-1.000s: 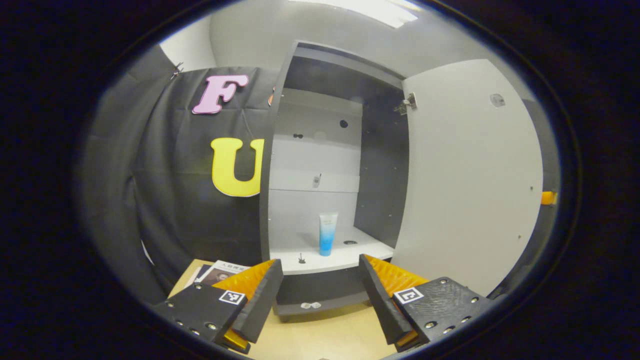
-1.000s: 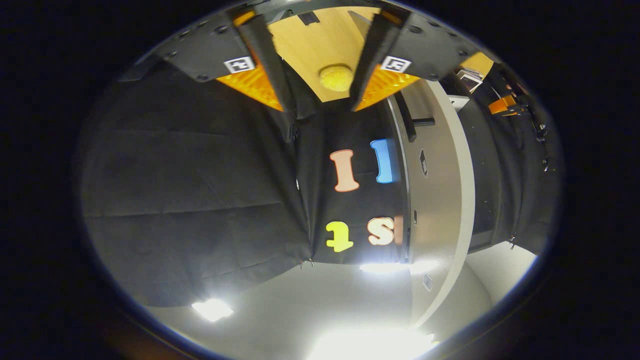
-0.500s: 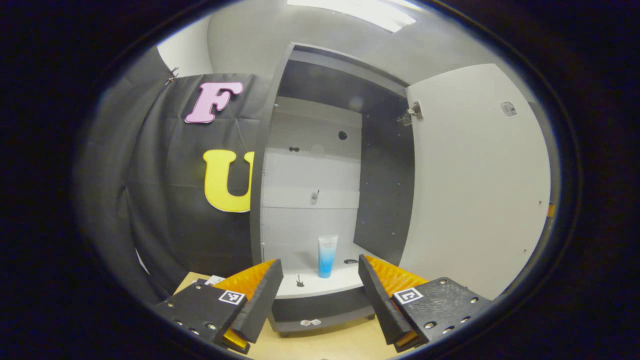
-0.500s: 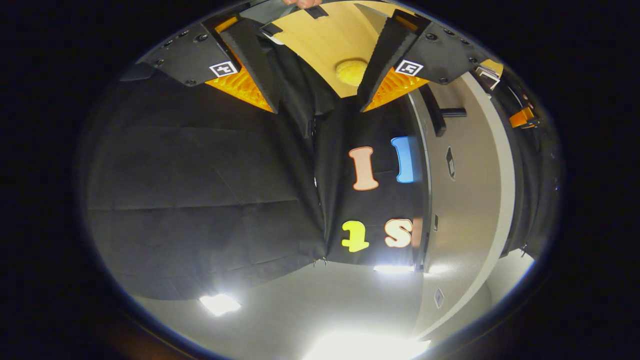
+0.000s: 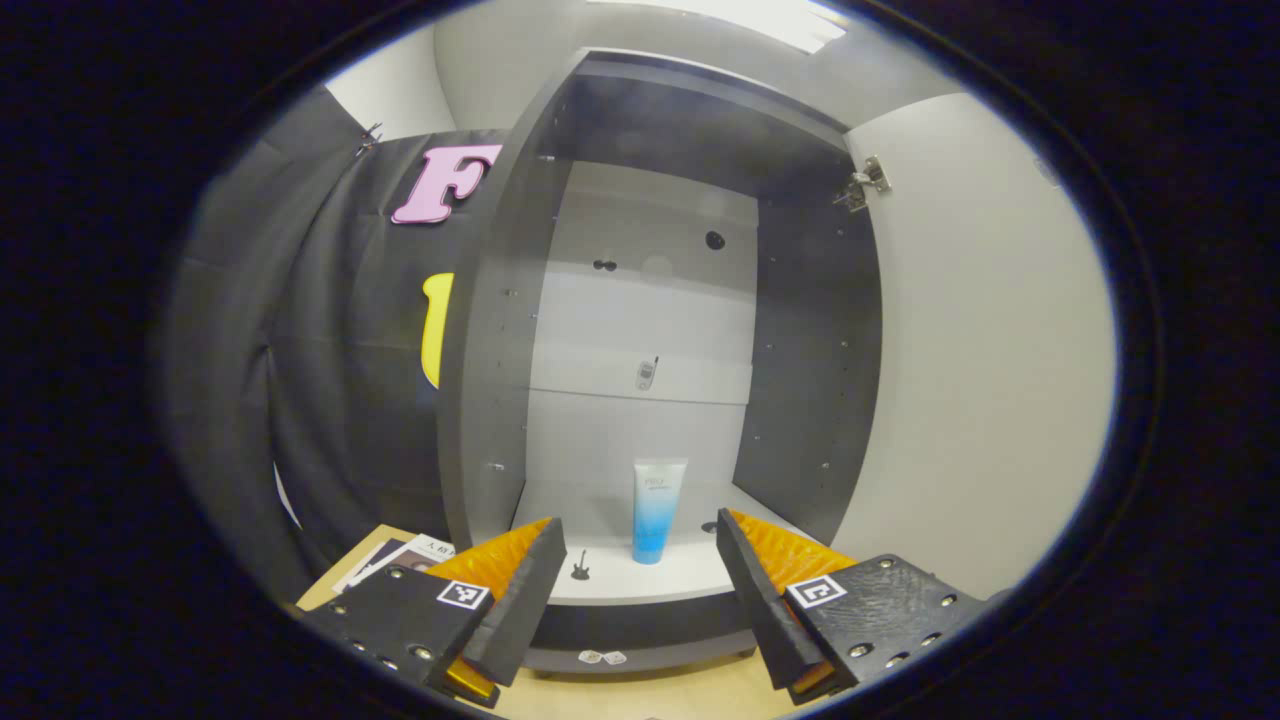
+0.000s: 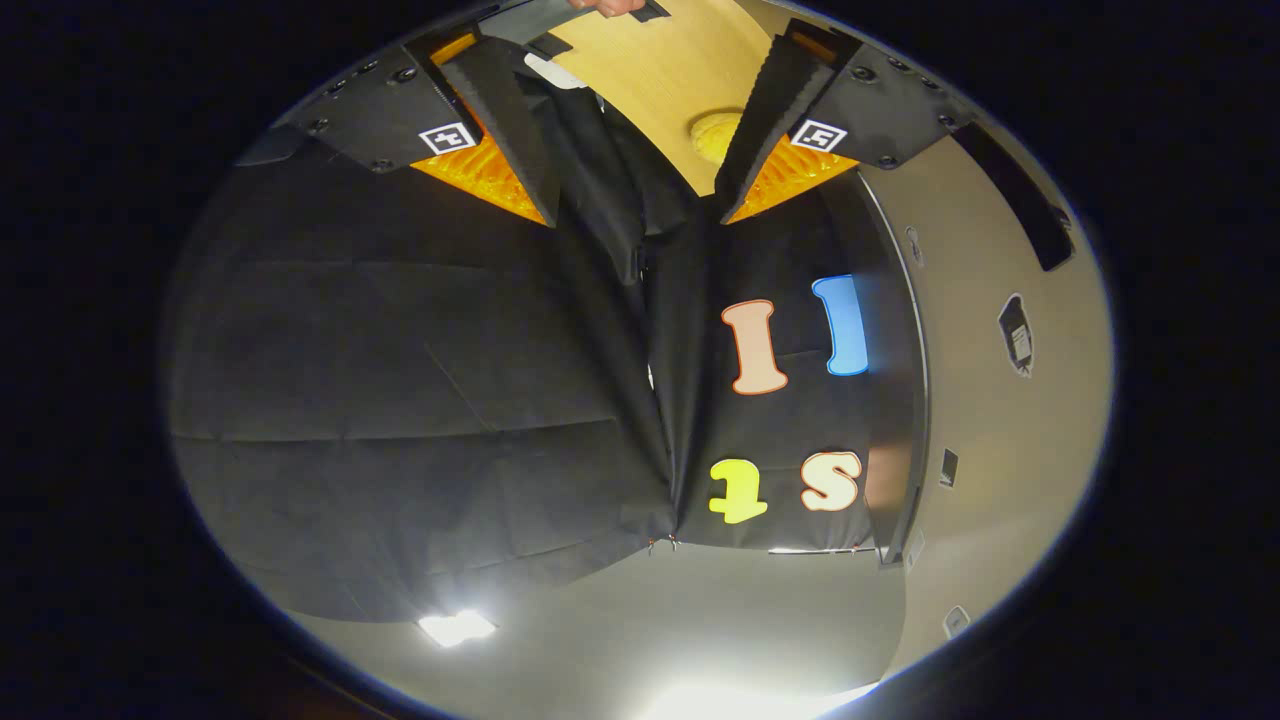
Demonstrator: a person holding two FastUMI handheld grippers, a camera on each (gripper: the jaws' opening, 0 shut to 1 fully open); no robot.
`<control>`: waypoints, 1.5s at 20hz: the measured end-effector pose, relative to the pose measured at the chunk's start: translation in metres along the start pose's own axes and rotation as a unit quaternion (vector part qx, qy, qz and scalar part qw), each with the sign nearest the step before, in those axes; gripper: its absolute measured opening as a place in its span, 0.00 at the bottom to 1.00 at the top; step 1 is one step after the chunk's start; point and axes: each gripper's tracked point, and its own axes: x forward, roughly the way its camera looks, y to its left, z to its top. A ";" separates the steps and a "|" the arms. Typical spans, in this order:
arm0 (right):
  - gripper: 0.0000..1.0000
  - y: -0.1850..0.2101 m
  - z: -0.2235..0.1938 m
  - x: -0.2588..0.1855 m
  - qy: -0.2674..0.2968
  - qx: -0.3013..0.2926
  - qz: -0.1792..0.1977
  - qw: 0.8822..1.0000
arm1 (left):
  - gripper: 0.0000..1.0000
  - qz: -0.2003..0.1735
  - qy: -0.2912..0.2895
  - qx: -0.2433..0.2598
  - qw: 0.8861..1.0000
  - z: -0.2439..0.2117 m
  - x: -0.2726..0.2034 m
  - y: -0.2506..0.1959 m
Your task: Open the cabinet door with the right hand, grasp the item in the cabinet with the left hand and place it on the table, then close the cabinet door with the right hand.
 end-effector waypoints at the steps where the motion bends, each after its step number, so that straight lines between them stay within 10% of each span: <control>1: 0.98 -0.002 0.001 0.009 -0.001 0.000 0.001 1.000 | 0.92 0.003 0.006 0.001 1.000 -0.005 0.008 -0.002; 22: 0.98 -0.015 -0.052 0.125 0.063 0.045 0.065 0.995 | 0.92 0.055 0.036 0.085 0.994 -0.041 0.149 -0.021; 27: 0.98 -0.007 -0.060 0.139 0.075 0.028 0.091 0.993 | 0.52 0.066 0.027 0.081 0.994 -0.037 0.154 -0.016; 30: 0.98 -0.007 -0.066 0.145 0.073 0.017 0.091 0.993 | 0.53 0.064 0.023 0.064 0.996 -0.036 0.144 -0.016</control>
